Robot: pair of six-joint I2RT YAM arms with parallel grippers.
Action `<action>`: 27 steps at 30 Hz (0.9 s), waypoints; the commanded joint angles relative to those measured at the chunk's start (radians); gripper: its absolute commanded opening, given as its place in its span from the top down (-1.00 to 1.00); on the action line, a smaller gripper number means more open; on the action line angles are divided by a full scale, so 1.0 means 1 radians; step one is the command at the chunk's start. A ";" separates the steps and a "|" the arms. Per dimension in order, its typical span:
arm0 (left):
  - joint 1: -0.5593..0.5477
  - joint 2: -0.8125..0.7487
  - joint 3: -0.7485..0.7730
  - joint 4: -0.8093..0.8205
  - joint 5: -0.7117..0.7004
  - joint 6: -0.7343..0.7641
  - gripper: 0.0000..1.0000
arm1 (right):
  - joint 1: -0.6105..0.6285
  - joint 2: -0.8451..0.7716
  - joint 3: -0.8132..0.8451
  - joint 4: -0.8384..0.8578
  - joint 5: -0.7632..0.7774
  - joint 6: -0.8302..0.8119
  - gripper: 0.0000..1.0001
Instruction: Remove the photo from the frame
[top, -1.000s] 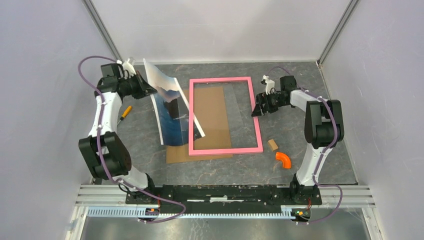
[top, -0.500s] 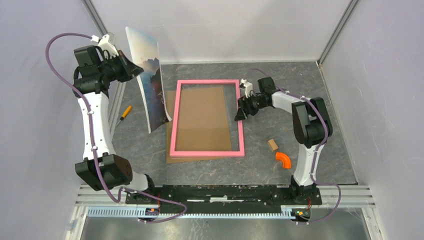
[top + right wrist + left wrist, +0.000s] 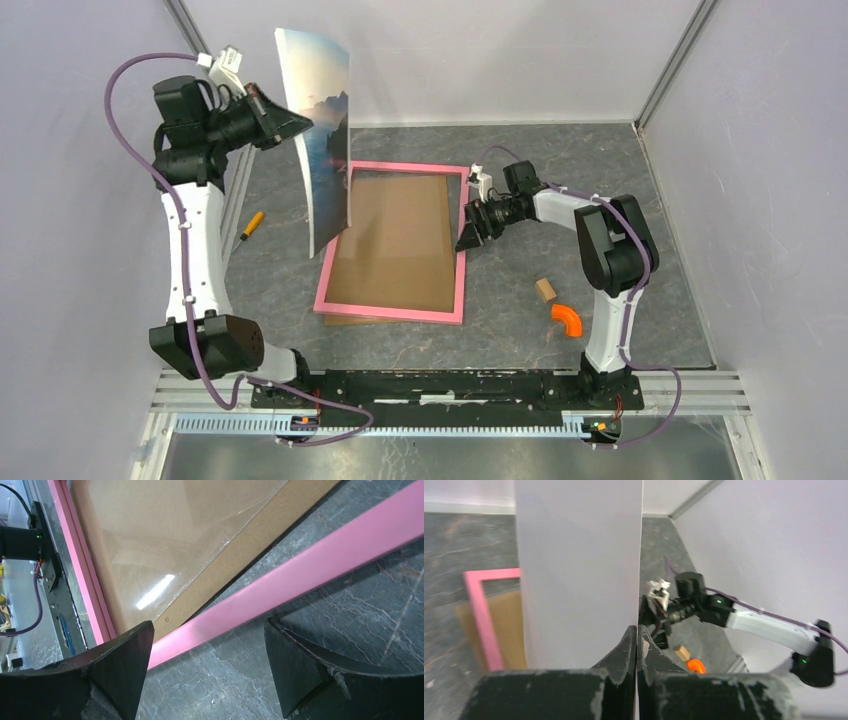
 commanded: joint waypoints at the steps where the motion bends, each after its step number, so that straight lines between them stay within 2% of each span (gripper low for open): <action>1: -0.115 0.000 0.020 0.109 0.104 -0.145 0.95 | -0.063 -0.013 0.005 -0.044 0.029 0.011 -0.77; 3: -0.164 -0.006 0.001 0.146 0.107 -0.188 0.96 | -0.107 -0.029 0.005 -0.045 0.019 0.012 -0.77; 7: -0.174 0.008 -0.107 0.320 0.143 -0.353 0.96 | -0.189 -0.064 -0.011 -0.069 0.018 -0.016 -0.78; 12: -0.153 0.094 -0.256 0.380 0.179 -0.354 0.96 | -0.234 -0.107 -0.063 -0.095 0.021 -0.046 -0.78; 15: -0.150 0.166 -0.336 0.363 0.193 -0.287 0.96 | -0.233 -0.118 -0.088 -0.100 0.021 -0.054 -0.78; 20: -0.133 0.263 -0.460 0.334 0.108 -0.130 0.96 | -0.232 -0.103 -0.086 -0.083 0.009 -0.035 -0.78; 23: -0.122 0.377 -0.418 0.257 0.069 -0.020 0.96 | -0.223 -0.083 -0.084 -0.075 0.003 -0.024 -0.78; 27: -0.121 0.519 -0.285 0.109 0.004 0.117 0.96 | -0.193 -0.061 -0.088 -0.064 -0.001 -0.014 -0.77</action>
